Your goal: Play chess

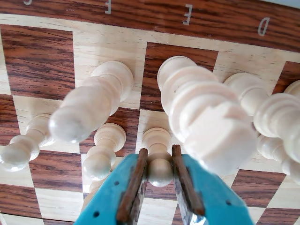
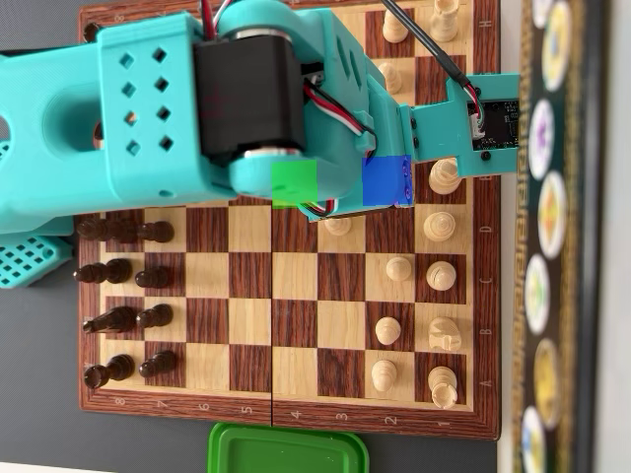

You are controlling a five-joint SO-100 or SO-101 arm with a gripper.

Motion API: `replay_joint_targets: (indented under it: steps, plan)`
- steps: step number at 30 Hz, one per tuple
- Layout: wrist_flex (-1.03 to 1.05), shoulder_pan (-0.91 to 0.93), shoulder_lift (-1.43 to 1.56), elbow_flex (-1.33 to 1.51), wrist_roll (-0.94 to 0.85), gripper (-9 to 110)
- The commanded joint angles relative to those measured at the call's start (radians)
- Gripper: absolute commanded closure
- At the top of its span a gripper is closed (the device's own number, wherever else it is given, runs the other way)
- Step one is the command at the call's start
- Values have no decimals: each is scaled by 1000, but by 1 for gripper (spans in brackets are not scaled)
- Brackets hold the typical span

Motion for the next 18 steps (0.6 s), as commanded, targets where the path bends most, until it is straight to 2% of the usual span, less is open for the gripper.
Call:
replay_joint_targets:
  steps: [1, 18]
  plan:
    - [-8, 12, 29, -40, -5, 95]
    - [-9, 26, 153, 29, -3, 95]
